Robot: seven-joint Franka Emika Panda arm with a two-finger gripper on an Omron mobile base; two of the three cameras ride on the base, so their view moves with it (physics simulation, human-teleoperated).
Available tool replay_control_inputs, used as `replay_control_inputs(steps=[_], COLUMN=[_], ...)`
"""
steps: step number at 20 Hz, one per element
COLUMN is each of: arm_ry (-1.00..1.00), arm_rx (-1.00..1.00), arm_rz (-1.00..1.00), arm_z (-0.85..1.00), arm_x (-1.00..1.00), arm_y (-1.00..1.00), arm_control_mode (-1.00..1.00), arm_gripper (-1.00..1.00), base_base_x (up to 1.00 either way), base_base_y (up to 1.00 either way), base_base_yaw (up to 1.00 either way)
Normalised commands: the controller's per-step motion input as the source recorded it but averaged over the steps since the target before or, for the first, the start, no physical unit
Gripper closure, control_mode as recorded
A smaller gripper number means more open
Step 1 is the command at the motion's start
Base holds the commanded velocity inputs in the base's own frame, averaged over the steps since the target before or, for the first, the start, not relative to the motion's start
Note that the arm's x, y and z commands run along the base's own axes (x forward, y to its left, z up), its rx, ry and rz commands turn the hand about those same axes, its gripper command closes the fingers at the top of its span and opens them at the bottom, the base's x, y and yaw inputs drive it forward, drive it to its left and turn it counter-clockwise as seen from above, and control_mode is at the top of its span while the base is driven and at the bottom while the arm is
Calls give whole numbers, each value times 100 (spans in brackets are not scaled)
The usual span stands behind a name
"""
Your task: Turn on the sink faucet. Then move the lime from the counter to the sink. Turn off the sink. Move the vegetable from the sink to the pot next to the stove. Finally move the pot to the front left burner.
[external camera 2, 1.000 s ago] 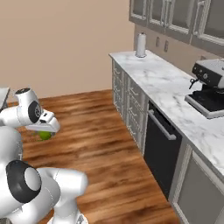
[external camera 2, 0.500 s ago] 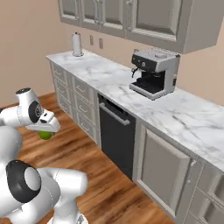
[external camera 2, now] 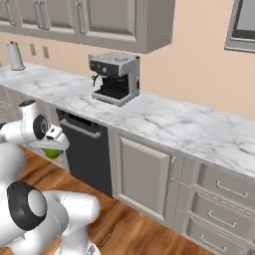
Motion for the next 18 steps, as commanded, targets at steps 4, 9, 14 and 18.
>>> replay_control_inputs(steps=[4,9,14,18], arm_ry=[0,0,0,0], arm_rx=[0,0,0,0], arm_rz=[0,0,0,0], arm_z=[0,0,0,0], arm_x=[0,0,0,0], arm_y=[0,0,0,0], arm_control_mode=[100,100,100,100], arm_gripper=[100,100,100,100], base_base_x=[20,26,46,66], base_base_y=[-27,-24,-28,-17], base_base_yaw=[-54,-53,-48,-41])
